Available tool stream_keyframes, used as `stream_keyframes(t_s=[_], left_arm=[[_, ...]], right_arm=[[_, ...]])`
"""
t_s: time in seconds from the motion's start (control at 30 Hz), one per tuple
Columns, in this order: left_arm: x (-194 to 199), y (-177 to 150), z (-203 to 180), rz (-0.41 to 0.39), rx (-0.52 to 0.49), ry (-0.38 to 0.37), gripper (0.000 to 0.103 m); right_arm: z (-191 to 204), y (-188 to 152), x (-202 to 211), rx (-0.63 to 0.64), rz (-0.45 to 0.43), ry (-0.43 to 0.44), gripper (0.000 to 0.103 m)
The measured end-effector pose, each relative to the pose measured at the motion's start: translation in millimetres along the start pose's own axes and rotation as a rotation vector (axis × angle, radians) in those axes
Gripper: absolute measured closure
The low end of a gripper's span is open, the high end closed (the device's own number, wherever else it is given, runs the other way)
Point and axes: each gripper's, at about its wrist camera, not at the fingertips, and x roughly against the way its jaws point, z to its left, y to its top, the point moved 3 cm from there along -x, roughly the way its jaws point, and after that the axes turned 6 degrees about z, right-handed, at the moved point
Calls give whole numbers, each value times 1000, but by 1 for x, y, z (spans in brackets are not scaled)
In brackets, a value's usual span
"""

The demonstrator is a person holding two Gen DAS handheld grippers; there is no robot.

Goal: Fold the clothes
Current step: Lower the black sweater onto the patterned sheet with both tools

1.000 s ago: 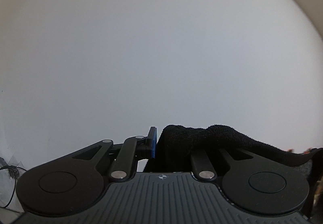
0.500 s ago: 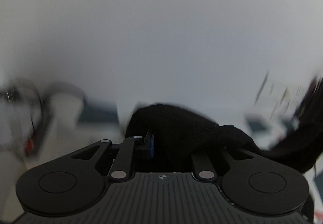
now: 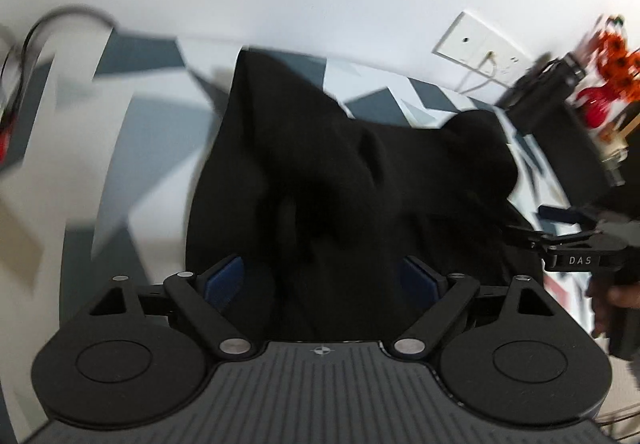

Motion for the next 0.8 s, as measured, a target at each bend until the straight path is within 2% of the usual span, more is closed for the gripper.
stream_keyframes(t_s=[0.07,0.13,0.23,0.3,0.4,0.43,0.47,0.5,0.53,0.8], left_arm=[[1,-22,1,17,2,8,16],[-2,-44,0,41,4,21,16],[-14,-71,-11,75,-6,97,17],[-20,-82,-16,75,-6,155,17],[-22,-94,-24,32,-11,225,19],[-23,-97,-29,27,-15,254,28],[-23,-99,-33,21,-19,282,58],[-23,-101,-39,37,-25,285,86],[-22,-105,-44,46,-17,279,88],[-22,-153,-89,93,36,258,89]], right_arm=[[8,-19,20,8,-4,48,12],[17,-35,18,36,18,71,18],[30,-59,12,77,57,106,29],[36,-67,2,88,68,85,29],[41,-72,-7,116,49,67,45],[43,-73,-5,140,34,68,61],[44,-74,-3,168,25,69,80],[44,-76,-1,182,25,62,87],[42,-79,1,192,29,52,92],[-8,-119,24,160,47,77,92]])
